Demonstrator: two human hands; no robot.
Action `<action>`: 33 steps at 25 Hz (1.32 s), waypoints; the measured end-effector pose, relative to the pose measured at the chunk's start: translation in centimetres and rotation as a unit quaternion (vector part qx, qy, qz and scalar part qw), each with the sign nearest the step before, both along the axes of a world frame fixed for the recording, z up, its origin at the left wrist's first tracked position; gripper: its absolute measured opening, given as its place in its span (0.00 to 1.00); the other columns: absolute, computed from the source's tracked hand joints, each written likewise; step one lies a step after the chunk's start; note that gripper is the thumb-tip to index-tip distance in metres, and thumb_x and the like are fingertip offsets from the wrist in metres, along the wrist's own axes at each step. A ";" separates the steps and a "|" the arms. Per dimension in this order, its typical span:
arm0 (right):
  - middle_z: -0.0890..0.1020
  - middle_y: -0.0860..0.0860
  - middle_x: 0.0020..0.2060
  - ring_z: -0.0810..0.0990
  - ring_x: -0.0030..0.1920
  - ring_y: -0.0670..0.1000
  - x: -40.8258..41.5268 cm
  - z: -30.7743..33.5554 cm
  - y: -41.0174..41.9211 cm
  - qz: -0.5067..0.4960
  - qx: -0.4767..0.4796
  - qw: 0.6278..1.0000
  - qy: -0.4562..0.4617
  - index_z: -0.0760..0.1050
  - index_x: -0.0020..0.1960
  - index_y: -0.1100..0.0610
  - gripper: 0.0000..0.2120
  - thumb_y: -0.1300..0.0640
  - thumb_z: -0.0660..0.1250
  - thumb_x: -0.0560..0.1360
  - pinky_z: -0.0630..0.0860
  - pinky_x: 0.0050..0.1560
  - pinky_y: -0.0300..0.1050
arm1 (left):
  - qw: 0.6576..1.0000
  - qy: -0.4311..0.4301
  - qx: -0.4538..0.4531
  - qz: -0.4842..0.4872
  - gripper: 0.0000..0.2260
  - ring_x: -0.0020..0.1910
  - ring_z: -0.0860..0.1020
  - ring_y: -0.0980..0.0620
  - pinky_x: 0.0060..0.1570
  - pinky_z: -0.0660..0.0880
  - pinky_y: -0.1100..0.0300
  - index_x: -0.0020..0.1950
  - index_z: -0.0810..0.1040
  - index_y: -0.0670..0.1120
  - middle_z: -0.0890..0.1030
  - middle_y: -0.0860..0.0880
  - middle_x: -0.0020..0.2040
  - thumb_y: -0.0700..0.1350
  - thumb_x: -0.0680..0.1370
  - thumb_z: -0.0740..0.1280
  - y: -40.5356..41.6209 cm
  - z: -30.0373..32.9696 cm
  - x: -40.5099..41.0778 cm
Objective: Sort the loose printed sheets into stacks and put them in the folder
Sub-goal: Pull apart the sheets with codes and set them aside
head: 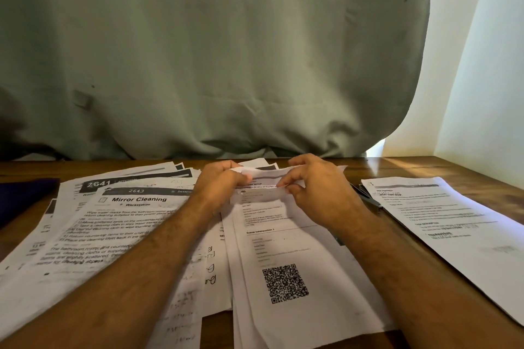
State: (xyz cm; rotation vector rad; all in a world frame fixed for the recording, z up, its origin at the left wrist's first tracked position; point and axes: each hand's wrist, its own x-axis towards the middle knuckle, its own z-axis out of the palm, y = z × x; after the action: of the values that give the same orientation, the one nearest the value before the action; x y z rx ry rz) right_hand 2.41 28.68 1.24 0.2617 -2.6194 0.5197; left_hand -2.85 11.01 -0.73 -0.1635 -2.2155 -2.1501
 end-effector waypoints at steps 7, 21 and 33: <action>0.79 0.45 0.62 0.77 0.58 0.45 0.7 0.3 -0.6 0.040 0.046 0.997 -0.045 0.83 0.56 0.48 0.10 0.56 0.66 0.79 0.73 0.64 0.43 | 0.995 0.008 0.074 -0.069 0.07 0.64 0.76 0.41 0.59 0.75 0.46 0.43 0.84 0.41 0.80 0.42 0.62 0.38 0.75 0.66 0.2 -0.2 0.7; 0.85 0.43 0.50 0.76 0.39 0.40 0.5 0.0 -0.4 0.045 0.035 0.996 -0.070 0.84 0.54 0.47 0.11 0.57 0.66 0.78 0.77 0.49 0.35 | 0.996 0.013 -0.045 0.079 0.12 0.38 0.86 0.51 0.33 0.82 0.60 0.59 0.81 0.48 0.86 0.50 0.50 0.47 0.77 0.73 0.2 -1.1 -0.9; 0.85 0.44 0.49 0.79 0.46 0.44 0.6 0.1 0.1 0.016 0.015 1.000 -0.018 0.85 0.52 0.47 0.11 0.58 0.66 0.77 0.77 0.59 0.41 | 0.988 -0.013 0.093 0.125 0.07 0.34 0.85 0.52 0.31 0.81 0.58 0.59 0.78 0.53 0.84 0.52 0.46 0.48 0.81 0.67 -0.2 -0.5 -1.5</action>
State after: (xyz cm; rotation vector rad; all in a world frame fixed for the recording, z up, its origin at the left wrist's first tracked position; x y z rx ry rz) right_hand 2.97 28.78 1.37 0.3063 -2.6642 0.4995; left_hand -4.33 10.78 -1.23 0.1421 -1.9138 -2.2093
